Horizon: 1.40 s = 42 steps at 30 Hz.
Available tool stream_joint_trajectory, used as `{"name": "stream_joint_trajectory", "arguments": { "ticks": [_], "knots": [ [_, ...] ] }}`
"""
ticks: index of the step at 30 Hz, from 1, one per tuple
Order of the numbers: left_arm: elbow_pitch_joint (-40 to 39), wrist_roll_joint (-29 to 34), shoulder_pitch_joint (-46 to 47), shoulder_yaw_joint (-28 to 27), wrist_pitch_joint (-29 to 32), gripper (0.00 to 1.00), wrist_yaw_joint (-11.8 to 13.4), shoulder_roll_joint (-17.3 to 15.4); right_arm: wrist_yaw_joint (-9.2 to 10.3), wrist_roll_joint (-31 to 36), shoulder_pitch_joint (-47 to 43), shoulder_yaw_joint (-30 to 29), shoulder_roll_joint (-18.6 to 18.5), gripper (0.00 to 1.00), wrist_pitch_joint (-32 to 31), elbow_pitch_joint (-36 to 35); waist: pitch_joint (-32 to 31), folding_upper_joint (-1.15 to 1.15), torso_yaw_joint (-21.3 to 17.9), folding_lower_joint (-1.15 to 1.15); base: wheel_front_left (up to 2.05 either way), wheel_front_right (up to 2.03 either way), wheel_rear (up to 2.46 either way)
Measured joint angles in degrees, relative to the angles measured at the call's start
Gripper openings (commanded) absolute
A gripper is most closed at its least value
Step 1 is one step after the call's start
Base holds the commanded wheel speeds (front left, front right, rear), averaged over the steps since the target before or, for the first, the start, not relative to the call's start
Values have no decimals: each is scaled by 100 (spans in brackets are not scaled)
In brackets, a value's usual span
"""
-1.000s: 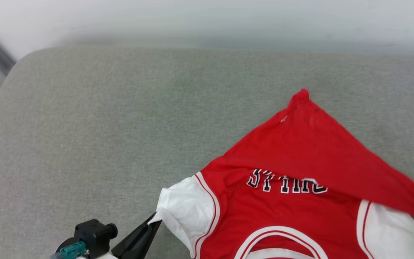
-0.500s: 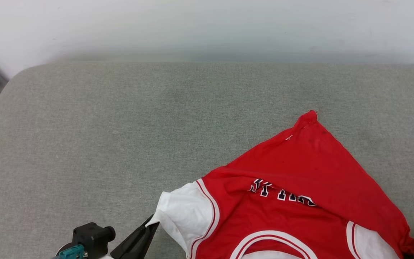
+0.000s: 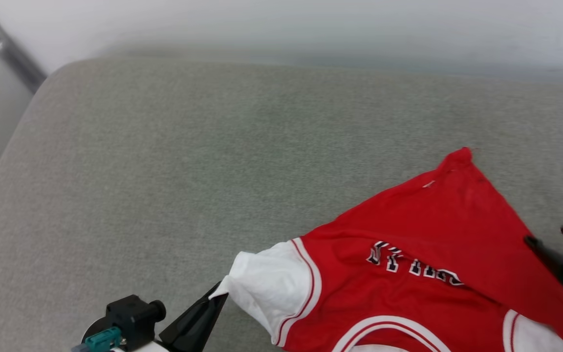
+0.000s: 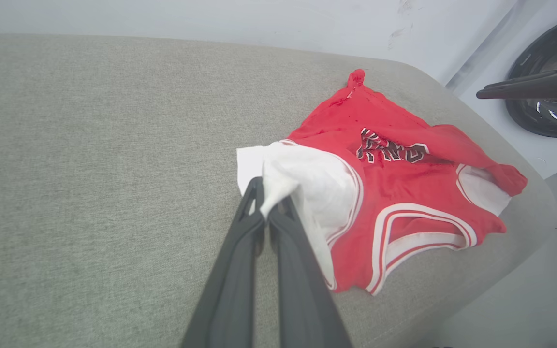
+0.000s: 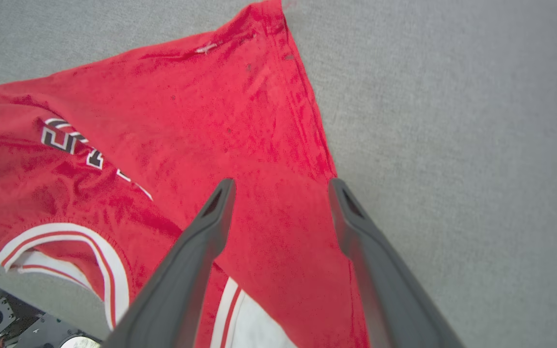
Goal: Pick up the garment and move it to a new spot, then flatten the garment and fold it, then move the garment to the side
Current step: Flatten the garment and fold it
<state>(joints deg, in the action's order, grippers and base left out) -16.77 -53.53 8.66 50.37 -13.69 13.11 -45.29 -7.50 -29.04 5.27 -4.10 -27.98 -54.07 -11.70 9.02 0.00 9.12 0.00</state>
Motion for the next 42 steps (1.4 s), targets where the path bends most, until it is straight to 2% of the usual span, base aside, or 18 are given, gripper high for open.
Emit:
{"name": "stream_joint_trajectory", "arguments": {
  "ticks": [4,10,16,24,33,34,35,42],
  "knots": [
    [-66,94,154,47,58,0,-58,80,0,159,755,270,0,100,-265,266,177,0,233,0,0,0,0],
    [-104,229,470,126,76,0,-244,320,0,594,1919,486,-66,100,-569,1139,602,0,608,1,0,0,0],
    [57,311,771,198,74,0,-469,604,0,854,2522,594,-255,100,-680,1975,1006,0,1082,1,0,0,0],
    [243,363,936,280,40,0,-656,838,0,1055,2732,716,-566,100,-721,2611,1395,0,1551,1,0,0,0],
    [385,364,957,286,7,0,-743,940,-3,1071,2748,686,-673,100,-594,2775,1575,0,1728,-1,0,0,0],
    [394,363,961,281,5,0,-754,940,-4,1063,2748,688,-682,40,-584,2784,1581,0,1731,-1,0,0,0],
    [407,363,970,280,5,0,-755,943,-3,1046,2746,692,-683,0,-547,2797,1579,0,1730,-1,0,0,0],
    [437,363,988,247,-2,0,-702,860,1,934,2721,687,-466,0,-227,2985,1401,0,1613,0,0,0,0]
  ]
}}
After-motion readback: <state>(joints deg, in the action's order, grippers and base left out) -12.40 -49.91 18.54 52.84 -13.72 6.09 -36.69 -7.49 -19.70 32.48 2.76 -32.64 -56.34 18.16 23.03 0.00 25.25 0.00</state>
